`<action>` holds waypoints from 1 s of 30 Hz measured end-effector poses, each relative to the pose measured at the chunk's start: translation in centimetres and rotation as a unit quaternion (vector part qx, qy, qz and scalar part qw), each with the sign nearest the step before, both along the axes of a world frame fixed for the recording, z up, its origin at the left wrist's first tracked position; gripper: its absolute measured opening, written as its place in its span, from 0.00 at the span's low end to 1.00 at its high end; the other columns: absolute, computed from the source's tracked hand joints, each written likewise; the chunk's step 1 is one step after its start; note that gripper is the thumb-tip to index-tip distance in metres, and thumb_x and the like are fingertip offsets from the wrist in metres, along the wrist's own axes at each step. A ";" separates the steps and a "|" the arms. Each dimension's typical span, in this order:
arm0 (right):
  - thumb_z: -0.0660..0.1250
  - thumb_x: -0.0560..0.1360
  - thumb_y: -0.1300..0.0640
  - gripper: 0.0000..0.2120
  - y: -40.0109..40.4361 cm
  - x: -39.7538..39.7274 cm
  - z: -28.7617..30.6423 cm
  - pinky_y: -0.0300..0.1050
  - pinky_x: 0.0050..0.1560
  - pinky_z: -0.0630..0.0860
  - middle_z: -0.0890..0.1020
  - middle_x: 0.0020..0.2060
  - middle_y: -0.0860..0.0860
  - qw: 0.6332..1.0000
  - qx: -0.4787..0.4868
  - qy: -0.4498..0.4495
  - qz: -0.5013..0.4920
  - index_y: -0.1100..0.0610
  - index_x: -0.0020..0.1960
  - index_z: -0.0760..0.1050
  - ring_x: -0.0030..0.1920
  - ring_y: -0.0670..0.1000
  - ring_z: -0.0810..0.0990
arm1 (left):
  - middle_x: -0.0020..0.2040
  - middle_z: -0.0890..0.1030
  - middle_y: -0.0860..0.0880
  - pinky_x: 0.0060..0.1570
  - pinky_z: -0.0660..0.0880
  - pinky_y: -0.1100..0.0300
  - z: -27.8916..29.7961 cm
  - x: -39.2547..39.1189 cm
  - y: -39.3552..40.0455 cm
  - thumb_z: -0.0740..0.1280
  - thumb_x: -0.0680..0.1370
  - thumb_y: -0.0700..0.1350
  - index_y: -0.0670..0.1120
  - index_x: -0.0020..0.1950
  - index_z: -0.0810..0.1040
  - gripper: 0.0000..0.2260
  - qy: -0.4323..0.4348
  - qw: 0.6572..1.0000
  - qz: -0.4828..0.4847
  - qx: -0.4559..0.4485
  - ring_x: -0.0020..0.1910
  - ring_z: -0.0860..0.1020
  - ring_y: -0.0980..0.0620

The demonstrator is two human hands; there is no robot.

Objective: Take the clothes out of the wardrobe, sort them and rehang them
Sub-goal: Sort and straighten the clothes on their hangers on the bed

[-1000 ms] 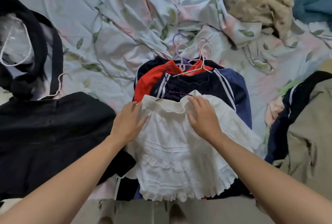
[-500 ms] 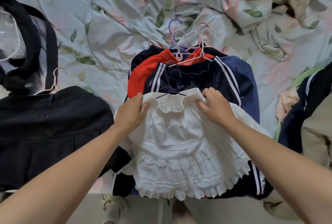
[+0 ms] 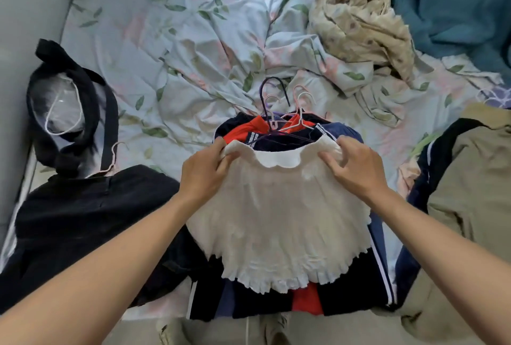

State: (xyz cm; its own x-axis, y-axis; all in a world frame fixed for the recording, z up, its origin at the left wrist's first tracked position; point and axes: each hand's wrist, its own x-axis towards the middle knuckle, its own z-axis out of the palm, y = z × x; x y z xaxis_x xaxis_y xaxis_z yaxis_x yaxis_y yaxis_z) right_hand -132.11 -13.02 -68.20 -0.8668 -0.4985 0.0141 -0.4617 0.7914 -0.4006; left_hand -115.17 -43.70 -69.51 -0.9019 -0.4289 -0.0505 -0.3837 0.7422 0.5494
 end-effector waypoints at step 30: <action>0.66 0.79 0.34 0.29 -26.6 31.1 18.3 0.53 0.31 0.65 0.68 0.24 0.49 0.989 -0.044 -0.091 0.109 0.52 0.33 0.58 0.28 0.57 0.72 | 0.36 0.81 0.51 0.28 0.69 0.56 20.7 37.0 -23.6 0.54 0.81 0.67 0.50 0.47 0.78 0.24 0.002 0.976 0.065 -0.206 0.34 0.81 0.44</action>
